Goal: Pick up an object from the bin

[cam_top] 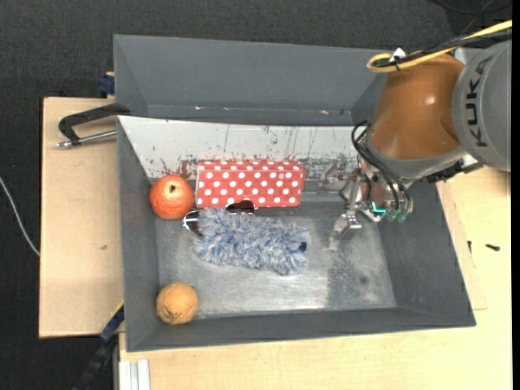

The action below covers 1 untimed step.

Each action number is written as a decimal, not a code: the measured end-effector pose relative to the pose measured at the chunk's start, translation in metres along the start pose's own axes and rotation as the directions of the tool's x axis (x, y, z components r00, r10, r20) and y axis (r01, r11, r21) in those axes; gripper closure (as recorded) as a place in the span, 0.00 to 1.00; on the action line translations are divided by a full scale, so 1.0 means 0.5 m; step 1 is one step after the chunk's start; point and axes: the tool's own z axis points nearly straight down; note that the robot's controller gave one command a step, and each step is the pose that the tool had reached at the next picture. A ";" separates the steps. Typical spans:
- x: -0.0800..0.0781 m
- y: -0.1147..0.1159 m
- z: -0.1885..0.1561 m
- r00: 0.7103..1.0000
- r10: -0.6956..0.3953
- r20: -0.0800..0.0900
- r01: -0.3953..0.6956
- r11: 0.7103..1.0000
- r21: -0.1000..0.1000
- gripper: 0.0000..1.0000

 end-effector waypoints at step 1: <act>-0.003 0.000 -0.007 1.000 -0.001 0.009 0.001 1.000 0.001 0.00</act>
Offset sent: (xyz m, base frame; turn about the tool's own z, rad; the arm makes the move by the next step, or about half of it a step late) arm -0.0240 0.0271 -0.1002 -0.0589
